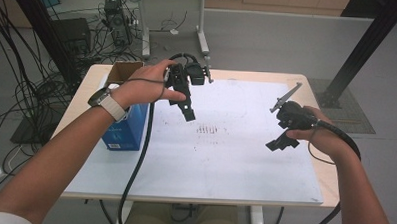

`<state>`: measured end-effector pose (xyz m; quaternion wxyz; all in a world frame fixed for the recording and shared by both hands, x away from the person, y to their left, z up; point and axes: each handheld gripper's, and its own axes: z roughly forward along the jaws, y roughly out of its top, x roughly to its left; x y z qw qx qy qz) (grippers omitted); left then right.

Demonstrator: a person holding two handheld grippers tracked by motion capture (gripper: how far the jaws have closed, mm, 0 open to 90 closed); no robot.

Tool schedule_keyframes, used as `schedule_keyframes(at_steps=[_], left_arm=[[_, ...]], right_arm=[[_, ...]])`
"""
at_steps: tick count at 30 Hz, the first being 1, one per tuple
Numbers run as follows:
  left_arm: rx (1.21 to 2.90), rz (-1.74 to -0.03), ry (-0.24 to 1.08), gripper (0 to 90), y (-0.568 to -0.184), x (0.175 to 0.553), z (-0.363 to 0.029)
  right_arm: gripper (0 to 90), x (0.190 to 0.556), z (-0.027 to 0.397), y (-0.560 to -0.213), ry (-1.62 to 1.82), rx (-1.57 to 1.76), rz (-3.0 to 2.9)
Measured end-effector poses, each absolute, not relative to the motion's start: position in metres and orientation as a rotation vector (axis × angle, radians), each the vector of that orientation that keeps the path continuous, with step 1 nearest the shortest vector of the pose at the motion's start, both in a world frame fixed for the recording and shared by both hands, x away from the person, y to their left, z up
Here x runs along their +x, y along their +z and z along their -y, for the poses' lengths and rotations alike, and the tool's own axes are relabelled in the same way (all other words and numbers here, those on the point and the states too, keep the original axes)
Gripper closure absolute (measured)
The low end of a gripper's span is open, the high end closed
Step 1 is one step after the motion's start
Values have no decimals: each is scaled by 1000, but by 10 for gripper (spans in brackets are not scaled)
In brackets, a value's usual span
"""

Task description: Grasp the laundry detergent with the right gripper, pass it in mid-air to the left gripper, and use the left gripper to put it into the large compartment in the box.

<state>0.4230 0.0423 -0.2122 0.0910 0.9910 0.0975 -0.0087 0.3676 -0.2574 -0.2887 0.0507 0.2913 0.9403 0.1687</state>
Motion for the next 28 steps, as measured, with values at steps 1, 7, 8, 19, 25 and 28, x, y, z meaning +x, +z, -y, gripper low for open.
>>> schedule_keyframes(at_steps=[1, 7, 8, 19, 25, 28], left_arm=[[2946, -291, -26, 95, -212, 423, -43], [2944, -301, -24, 95, -213, 424, -46], [2946, -303, -22, 95, -213, 425, -46], [2937, -325, -30, 95, -217, 426, -50], [2934, -339, -30, 95, -219, 428, -50], [2926, -355, -28, 94, -220, 430, -50]], right_arm=[[66, 368, 257, -289, 516, 887, -2863], [66, 369, 256, -291, 514, 885, -2866], [66, 370, 255, -291, 513, 881, -2870], [66, 371, 251, -293, 515, 871, -2877], [64, 371, 252, -294, 520, 875, -2874], [64, 370, 252, -295, 526, 876, -2875]])
